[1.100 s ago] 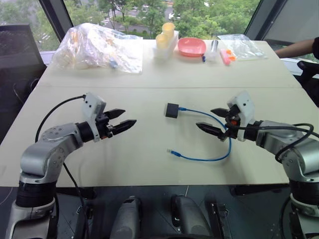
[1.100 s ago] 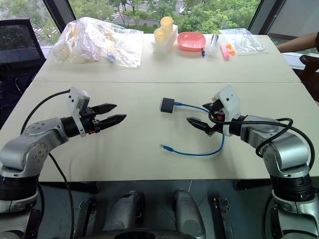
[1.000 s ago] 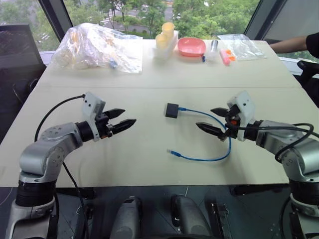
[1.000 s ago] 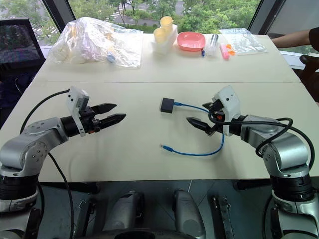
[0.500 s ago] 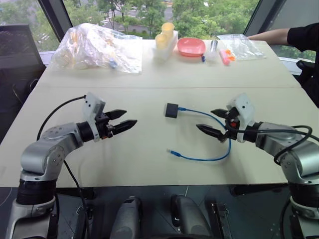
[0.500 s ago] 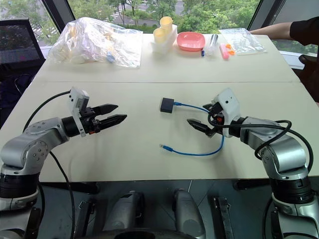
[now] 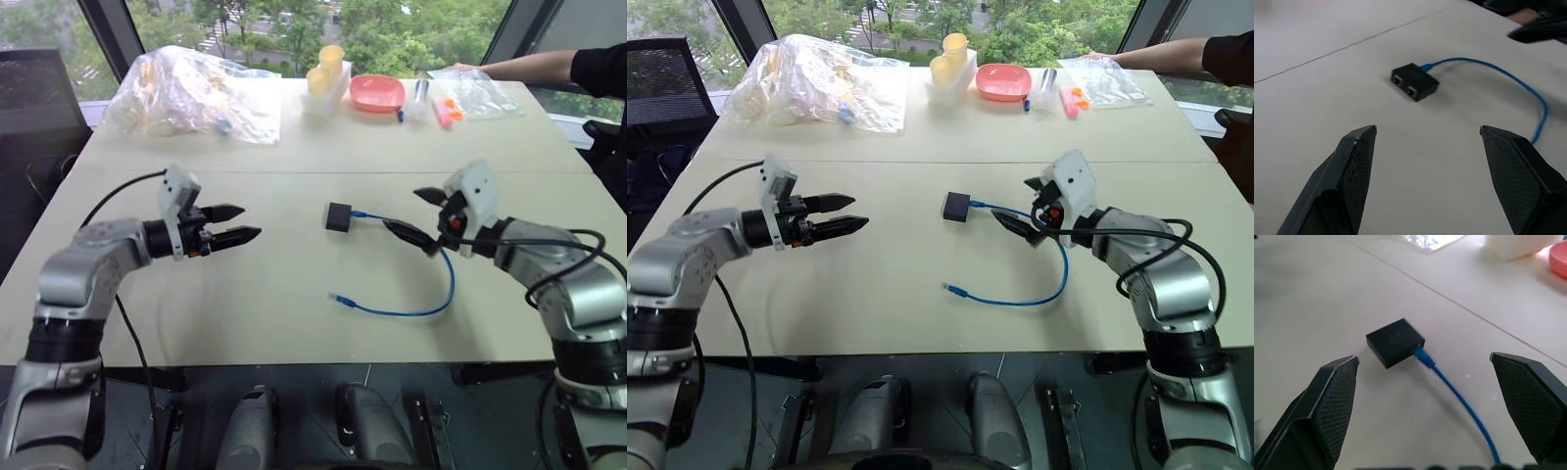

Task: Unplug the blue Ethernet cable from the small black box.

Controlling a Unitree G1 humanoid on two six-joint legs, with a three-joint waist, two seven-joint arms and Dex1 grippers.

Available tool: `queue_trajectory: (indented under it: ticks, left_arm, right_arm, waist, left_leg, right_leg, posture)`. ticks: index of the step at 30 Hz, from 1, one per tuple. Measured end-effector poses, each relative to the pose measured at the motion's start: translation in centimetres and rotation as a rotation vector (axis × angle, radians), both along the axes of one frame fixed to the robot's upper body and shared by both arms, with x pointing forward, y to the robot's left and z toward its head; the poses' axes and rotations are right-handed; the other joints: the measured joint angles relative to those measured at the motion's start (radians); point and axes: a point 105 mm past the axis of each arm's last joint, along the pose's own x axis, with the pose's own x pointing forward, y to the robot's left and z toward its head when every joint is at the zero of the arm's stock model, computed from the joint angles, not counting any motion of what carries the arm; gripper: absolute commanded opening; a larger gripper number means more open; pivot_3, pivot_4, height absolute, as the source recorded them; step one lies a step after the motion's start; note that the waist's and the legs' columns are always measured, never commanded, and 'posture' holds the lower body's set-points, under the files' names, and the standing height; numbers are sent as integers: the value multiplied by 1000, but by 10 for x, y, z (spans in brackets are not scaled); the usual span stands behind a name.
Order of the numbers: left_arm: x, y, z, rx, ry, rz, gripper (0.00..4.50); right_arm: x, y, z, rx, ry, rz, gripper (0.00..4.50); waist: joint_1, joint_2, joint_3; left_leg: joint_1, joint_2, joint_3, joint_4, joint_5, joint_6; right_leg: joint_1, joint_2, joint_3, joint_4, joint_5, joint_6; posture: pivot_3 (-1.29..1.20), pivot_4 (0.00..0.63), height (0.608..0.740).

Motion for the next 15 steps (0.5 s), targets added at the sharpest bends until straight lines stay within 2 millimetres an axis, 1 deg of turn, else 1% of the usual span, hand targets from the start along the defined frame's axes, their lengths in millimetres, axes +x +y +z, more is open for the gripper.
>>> queue_trajectory:
  ticks: [3,4,5,7,8,10,12,15]
  left_arm:
    - [2,-4,21,59,-37,-136,3537]
    - [3,-3,27,72,-44,-170,3537]
    - [4,-5,33,78,-59,-193,3537]
    - [5,-5,42,71,-77,-219,3537]
    - [5,-5,44,70,-81,-225,3537]
    - [4,-4,44,56,-79,-217,3537]
    - [2,-4,42,34,-72,-205,3537]
    - [-7,-2,32,20,-54,-171,3537]
  right_arm:
    - [35,14,2,-11,-21,-3,4500]
    - [49,21,-1,-28,-8,9,4500]
    - [58,27,-5,-48,6,22,4500]
    - [73,39,-19,-83,84,81,4500]
    - [76,42,-26,-95,115,103,4500]
    - [82,46,-43,-128,210,141,4500]
    - [83,45,-54,-143,266,157,4500]
    - [87,42,-54,-168,291,167,4500]
  waist:
    - [-9,0,0]
    - [-13,0,0]
    - [-17,0,0]
    - [-23,0,0]
    - [-23,0,0]
    - [-25,0,0]
    - [-25,0,1]
    - [-26,1,1]
  left_leg:
    - [2,1,1,0,0,0]
    - [3,1,1,-1,0,0]
    - [2,1,1,-2,0,0]
    - [1,1,0,-3,0,0]
    - [0,1,-1,-4,0,0]
    - [-1,1,-1,-5,0,1]
    - [-2,1,-1,-5,-1,2]
    - [-2,1,-1,-6,-1,3]
  right_leg:
    - [0,1,0,1,1,-2]
    - [1,2,0,2,1,-2]
    - [0,2,0,2,1,-2]
    - [-1,2,0,2,1,0]
    - [-1,2,0,2,2,4]
    - [-3,2,0,2,2,5]
    - [-3,1,0,2,1,6]
    - [-3,0,0,2,1,7]
  posture:
    - [0,150,740]
    - [0,150,740]
    - [0,150,740]
    - [0,150,740]
    - [0,150,740]
    - [0,150,740]
    - [0,150,740]
    - [0,150,740]
